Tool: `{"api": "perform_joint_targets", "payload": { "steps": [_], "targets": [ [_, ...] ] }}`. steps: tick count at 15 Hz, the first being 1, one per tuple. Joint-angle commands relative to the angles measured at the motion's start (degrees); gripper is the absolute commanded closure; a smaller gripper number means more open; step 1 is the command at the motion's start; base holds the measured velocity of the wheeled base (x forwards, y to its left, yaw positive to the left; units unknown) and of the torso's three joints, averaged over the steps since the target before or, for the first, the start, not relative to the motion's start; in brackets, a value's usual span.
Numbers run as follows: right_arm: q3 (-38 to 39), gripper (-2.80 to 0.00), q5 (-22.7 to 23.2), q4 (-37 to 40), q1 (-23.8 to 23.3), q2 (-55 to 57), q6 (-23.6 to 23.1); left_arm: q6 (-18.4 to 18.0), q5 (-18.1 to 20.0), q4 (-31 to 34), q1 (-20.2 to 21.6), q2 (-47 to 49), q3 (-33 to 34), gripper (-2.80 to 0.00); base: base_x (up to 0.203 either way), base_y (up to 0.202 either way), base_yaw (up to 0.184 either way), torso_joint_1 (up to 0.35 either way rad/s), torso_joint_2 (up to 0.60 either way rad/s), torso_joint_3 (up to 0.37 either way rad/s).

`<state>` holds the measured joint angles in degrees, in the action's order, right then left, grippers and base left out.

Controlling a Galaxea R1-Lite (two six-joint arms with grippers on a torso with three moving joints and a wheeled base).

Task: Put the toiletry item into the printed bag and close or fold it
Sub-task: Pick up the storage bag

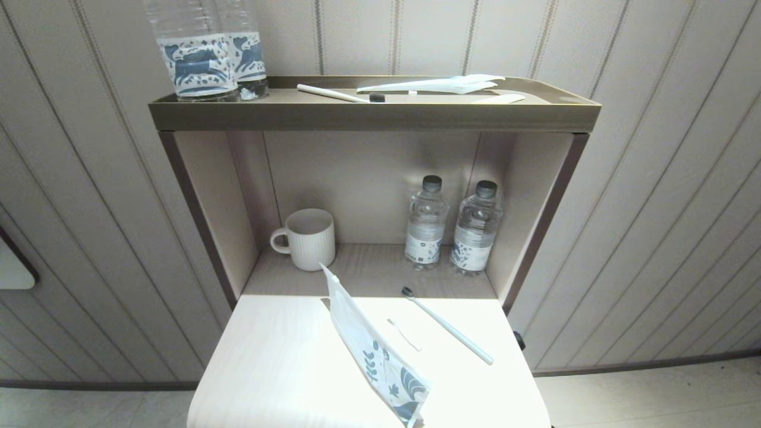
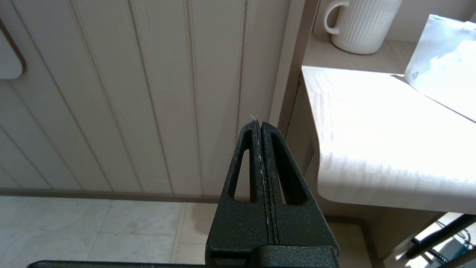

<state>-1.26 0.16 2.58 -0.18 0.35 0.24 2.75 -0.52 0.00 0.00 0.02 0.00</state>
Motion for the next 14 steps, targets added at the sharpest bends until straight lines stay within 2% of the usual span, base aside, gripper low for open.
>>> {"api": "perform_joint_targets", "payload": {
  "steps": [1,4,6,8,10,13,14],
  "targets": [
    [0.0,0.0,0.0,0.1,0.0,0.1,0.0,0.1,0.1,0.0,0.0,0.1,0.0,0.0,0.0,0.0,0.0,0.0,0.0,0.0],
    [-0.1,0.0,0.1,0.2,0.0,0.1,0.0,-0.7,0.2,0.0,0.0,0.0,0.0,0.0,0.0,0.0,0.0,0.0,0.0,0.0],
    [-0.2,0.0,0.1,0.3,0.0,0.1,0.0,-3.1,0.1,0.2,0.0,0.0,0.0,0.0,0.0,0.0,0.0,0.0,0.0,0.0],
    [-0.2,0.0,0.1,0.4,0.0,0.1,0.1,-7.3,1.7,0.5,0.0,0.4,-2.0,0.0,0.0,0.0,0.0,0.0,0.0,0.0],
    [-0.2,0.0,0.1,0.4,0.0,0.0,0.1,-7.2,3.4,0.9,0.0,5.9,-11.5,0.0,0.0,0.0,0.0,0.0,0.0,0.0],
    [-0.2,0.0,0.1,0.4,0.0,0.1,0.1,-1.7,6.2,2.7,-0.8,23.8,-31.7,0.0,0.0,0.0,0.0,0.0,0.0,0.0],
    [-0.2,0.0,0.1,0.4,0.0,0.1,0.1,-0.7,7.6,5.4,-1.0,30.7,-37.9,0.0,0.0,0.0,0.0,0.0,0.0,0.0]
  ]
}}
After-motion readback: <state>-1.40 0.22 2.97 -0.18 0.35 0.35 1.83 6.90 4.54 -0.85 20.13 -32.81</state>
